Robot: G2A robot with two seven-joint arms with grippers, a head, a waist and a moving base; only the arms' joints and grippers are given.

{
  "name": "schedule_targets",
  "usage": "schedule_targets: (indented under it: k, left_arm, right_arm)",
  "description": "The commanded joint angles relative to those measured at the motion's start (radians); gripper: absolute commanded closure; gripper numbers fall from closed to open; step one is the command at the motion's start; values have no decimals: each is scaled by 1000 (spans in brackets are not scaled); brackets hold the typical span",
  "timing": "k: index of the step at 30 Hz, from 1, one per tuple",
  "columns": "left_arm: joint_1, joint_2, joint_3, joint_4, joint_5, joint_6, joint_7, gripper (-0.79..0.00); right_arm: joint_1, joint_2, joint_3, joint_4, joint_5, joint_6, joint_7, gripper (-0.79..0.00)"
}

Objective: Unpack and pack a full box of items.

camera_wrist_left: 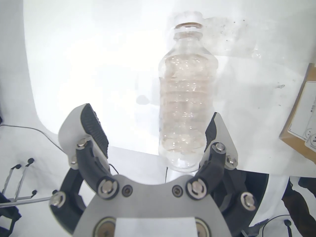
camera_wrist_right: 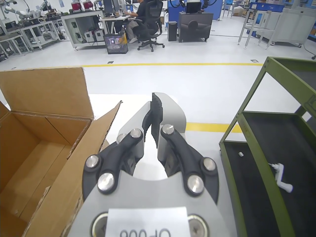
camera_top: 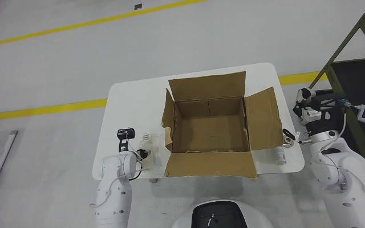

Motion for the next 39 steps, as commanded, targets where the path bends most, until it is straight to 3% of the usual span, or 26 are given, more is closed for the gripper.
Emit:
schedule_targets:
  k: [1, 12, 14, 15, 16, 17, 19, 29, 39]
  left_arm:
    - [4, 2, 6, 14, 23, -5, 25, -785]
    - [-39, 1, 44, 107, 32, 4, 67, -785]
    - [-44, 2, 48, 113, 32, 0, 69, -597]
    - [-45, 2, 50, 115, 31, -1, 70, -539]
    - [-46, 2, 51, 115, 31, -4, 70, -311]
    - [-46, 3, 52, 115, 31, -5, 70, -231]
    - [-44, 4, 52, 114, 28, -11, 71, 0]
    - [-19, 9, 38, 38, 3, -7, 62, 0]
    - [-23, 18, -40, -173, -64, 45, 33, 0]
  right_arm:
    - [-7, 0, -2, -8, 1, 1, -3, 0]
    - [-14, 3, -13, -10, -3, 4, 6, 0]
    - [-12, 3, -14, -9, -2, 6, 9, 0]
    - [-9, 3, -14, -8, 0, 7, 10, 0]
    - [-7, 4, -14, -5, 2, 8, 11, 0]
    - [-4, 4, -15, -2, 4, 9, 14, 0]
    - [2, 4, -17, 3, 9, 9, 18, 0]
    - [31, 4, -25, 13, 75, 19, 52, 0]
    - [64, 3, 10, 0, 289, 20, 134, 0]
